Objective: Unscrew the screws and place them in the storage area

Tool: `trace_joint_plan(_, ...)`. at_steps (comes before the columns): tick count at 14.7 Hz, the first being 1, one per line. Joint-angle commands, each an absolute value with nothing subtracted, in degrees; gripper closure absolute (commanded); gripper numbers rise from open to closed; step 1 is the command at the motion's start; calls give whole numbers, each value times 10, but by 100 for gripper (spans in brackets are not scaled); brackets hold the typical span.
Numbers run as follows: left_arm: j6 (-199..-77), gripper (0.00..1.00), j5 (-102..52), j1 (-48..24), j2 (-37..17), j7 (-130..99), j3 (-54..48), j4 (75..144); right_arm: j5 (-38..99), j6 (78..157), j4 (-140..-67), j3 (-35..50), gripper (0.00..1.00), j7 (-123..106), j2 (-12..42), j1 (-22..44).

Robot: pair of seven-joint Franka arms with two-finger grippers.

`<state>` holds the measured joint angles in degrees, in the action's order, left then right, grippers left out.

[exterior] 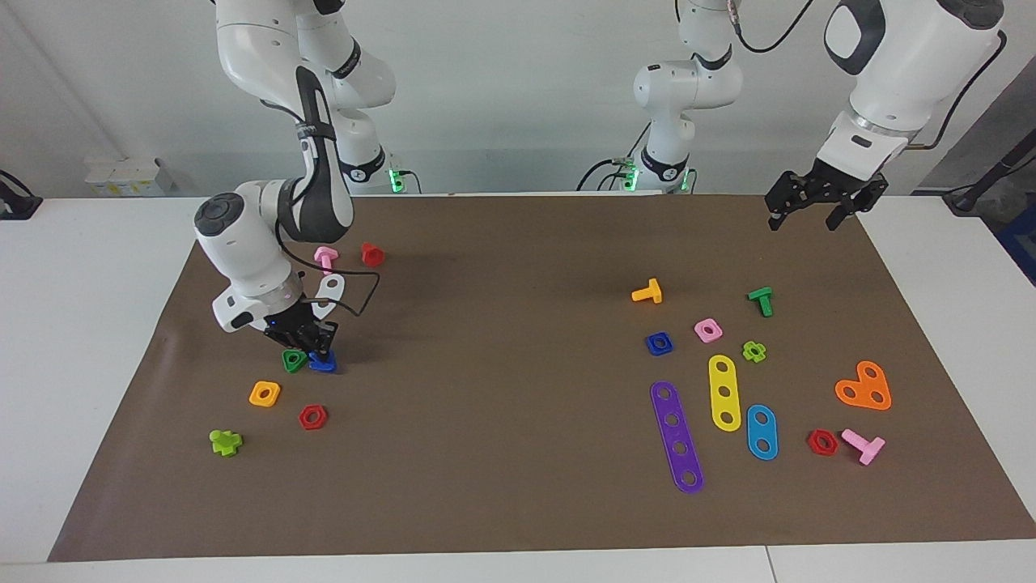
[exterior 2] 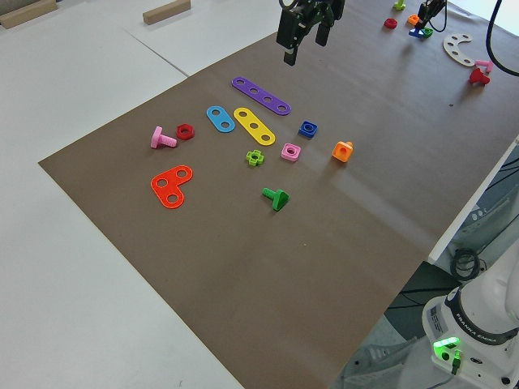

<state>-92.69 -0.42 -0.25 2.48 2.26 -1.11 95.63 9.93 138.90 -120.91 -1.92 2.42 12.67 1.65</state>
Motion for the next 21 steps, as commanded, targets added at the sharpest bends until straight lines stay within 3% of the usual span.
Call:
trace_joint_plan(1, -930, 0, -6, 11, 40, 33, -7, 972, 123, 1401, -1231, -12, 100, 6, 111, 11)
trace_joint_plan(2, -930, 0, -6, 11, 40, 33, -7, 972, 126, 1403, -1231, -12, 86, 11, 116, 12)
trace_joint_plan(3, -930, 0, -6, 11, 40, 33, -7, 972, 136, 1402, -1230, -12, 11, 21, 117, 15)
trace_joint_plan(4, -930, 0, -6, 11, 40, 33, -7, 972, 138, 1400, -1223, -12, 0, 25, 117, 14)
trace_joint_plan(7, -930, 0, -6, 10, 40, 33, -7, 972, 125, 1362, -1177, -18, 0, 26, 97, 16)
trace_joint_plan(16, -930, 0, -6, 11, 40, 33, -7, 972, 4, 1016, -989, -23, 0, 66, 5, -9)
trace_joint_plan(21, -931, 0, -6, 11, 40, 33, -7, 972, -6, 918, -950, -21, 0, 69, -44, -14)
